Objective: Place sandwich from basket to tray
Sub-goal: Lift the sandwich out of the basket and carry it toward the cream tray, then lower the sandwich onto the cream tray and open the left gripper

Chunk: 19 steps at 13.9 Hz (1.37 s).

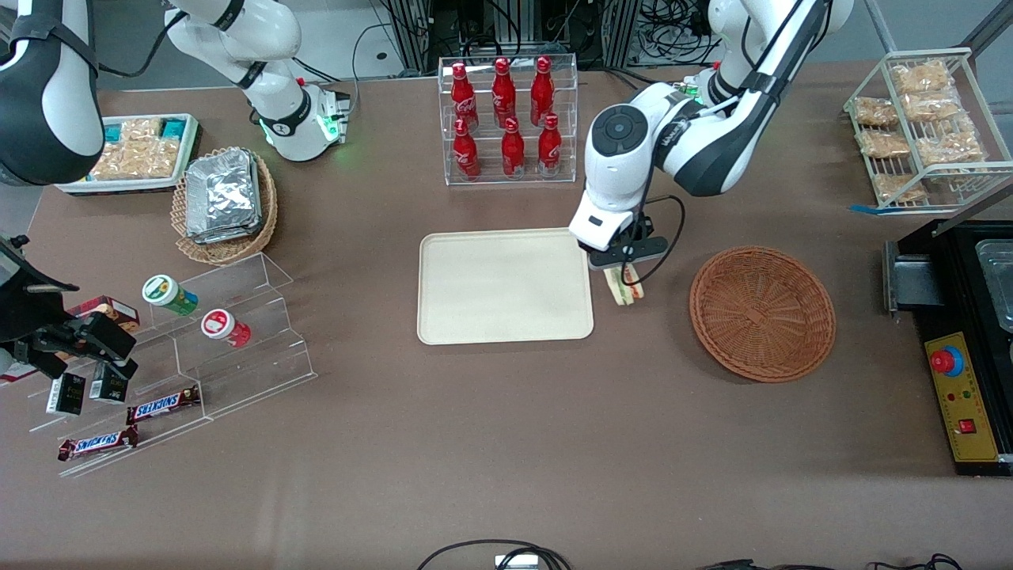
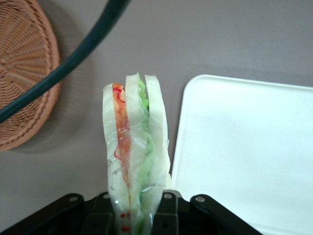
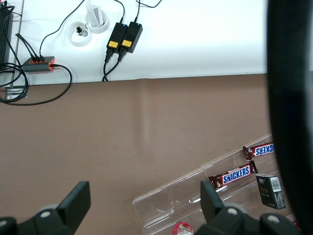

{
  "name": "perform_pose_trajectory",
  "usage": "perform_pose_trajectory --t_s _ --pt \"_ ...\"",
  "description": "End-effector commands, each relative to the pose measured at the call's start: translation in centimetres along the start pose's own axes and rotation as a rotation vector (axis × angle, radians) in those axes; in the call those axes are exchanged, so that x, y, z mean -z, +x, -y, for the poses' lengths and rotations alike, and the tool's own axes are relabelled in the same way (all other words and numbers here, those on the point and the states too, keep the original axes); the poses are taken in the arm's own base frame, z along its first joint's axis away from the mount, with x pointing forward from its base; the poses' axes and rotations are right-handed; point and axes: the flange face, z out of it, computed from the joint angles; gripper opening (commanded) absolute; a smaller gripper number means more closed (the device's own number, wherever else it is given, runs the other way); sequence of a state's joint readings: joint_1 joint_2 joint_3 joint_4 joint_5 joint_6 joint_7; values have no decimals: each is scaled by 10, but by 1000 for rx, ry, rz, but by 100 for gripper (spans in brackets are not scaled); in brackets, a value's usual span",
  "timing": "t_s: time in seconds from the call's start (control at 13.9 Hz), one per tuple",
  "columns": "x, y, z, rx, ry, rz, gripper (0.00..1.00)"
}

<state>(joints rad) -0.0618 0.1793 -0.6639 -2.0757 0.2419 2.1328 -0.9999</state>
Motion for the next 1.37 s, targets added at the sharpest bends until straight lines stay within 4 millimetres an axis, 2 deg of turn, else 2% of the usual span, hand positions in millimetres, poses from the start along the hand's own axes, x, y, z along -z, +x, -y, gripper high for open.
perform_pose_trajectory --t_s 0.0,0.14,0.29,0.58,0.65,0.79,0.94,1.08,1.3 --pt "8 -12 -21 -59 -16 -15 4" --pt "6 -32 -34 -118 -2 -9 5" --pt "-10 -51 -46 -235 30 31 7" --pt "-40 -69 -69 -310 49 62 10" --pt "-46 -70 -79 -325 46 69 11" --pt "-60 -57 -94 -320 34 81 11" --pt "-76 -53 -109 -320 39 77 11" --pt "-92 -53 -124 -329 37 82 23" --pt "-116 -48 -132 -333 54 70 28"
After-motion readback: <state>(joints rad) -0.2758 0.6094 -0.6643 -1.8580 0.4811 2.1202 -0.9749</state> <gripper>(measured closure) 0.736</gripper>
